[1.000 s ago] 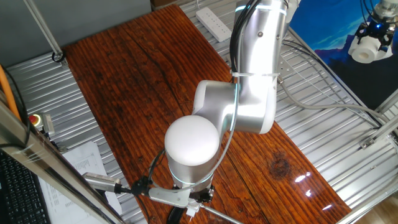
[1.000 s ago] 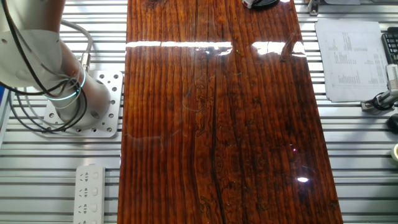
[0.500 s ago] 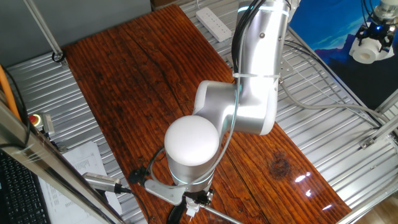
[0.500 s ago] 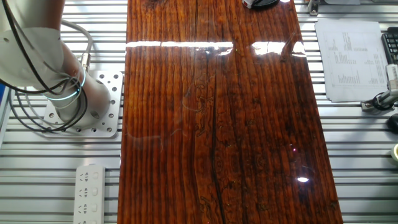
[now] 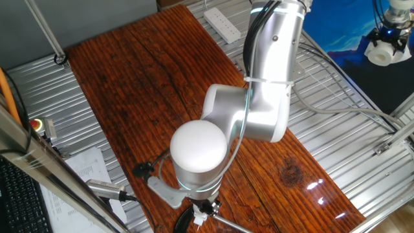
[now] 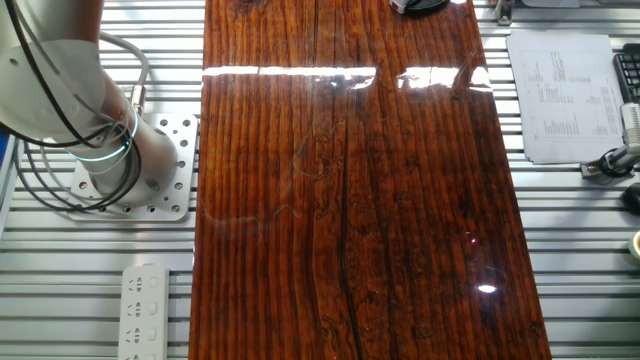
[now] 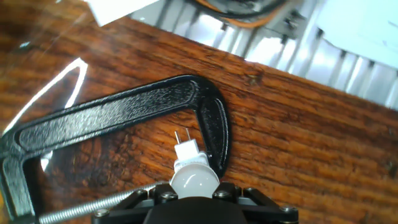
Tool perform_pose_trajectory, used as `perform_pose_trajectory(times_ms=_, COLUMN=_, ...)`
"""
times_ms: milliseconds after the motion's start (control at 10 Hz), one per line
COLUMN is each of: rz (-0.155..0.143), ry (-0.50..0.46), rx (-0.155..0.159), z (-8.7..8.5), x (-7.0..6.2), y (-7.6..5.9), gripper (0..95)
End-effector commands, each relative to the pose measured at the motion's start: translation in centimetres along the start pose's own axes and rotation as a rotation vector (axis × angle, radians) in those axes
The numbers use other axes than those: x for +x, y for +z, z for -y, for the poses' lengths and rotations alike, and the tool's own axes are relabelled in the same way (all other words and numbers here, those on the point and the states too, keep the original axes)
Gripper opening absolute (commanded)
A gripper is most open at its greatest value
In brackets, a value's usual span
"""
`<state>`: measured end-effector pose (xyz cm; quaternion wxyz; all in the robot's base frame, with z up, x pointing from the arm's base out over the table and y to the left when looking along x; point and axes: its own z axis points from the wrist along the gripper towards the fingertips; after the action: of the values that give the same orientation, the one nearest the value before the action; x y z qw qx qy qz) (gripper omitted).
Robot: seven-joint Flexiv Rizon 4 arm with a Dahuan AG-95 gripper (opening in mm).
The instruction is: Install the light bulb by rotating it
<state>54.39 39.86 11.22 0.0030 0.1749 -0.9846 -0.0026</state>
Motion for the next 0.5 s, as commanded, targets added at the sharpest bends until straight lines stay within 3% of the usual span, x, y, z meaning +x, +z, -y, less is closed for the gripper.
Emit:
perform_pose_trajectory(times_ms=100, rz=-0.002, ry=0.125, rx=-0.005, z=0.09, x=0.06, y=-0.03, gripper=19.0)
perform_pose_trajectory(times_ms=500, rz=-0.001, ry=0.214, rx=-0.007, z=0.11, x=0.07, y=-0.03, gripper=19.0)
